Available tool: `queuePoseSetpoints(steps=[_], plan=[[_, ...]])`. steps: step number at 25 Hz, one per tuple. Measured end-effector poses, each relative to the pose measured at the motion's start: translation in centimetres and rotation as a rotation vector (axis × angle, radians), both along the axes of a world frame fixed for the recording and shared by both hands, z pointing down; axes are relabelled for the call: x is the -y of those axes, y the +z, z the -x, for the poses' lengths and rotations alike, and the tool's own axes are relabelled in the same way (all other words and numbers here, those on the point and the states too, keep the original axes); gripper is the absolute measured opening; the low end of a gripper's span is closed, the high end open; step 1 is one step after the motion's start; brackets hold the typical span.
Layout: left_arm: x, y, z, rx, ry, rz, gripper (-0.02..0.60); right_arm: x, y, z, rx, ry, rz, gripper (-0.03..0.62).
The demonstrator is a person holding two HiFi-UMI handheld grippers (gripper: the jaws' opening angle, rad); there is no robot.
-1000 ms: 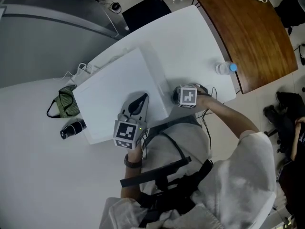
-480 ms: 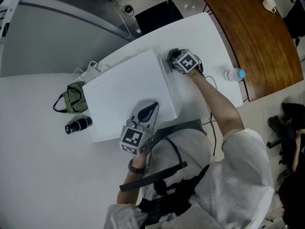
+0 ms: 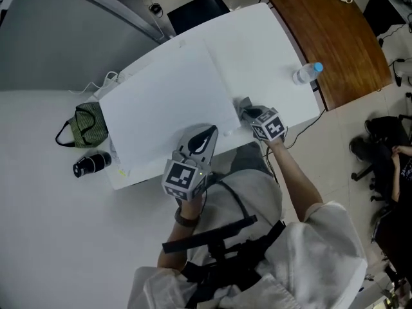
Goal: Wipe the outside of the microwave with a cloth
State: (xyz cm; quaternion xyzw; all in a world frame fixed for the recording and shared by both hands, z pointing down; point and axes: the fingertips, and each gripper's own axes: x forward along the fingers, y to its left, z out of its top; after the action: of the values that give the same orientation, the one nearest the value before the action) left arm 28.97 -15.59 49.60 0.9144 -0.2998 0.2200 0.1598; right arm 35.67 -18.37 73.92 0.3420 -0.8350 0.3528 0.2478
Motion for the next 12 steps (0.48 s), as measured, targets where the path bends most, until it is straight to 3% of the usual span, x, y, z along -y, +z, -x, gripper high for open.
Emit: queuePoseSetpoints(steps=[5,8,12], plan=[[-8.7,-0.3,4.4,-0.107,0.079,0.002,0.026,-13.4,-4.8,5.7,0.063,0.144,-0.041,0.029],[-14.7,0.0,11.5,-0.131,0.070,0.025,0.026,-18.9,-9.6,12.0,0.098,0.218,-0.157,0.029],[-20.6,0.8,22.2,-0.142,-0.015,0.033,0.026,-23.2,-17.5,19.5,0.179,0.382,-0.339,0.029]])
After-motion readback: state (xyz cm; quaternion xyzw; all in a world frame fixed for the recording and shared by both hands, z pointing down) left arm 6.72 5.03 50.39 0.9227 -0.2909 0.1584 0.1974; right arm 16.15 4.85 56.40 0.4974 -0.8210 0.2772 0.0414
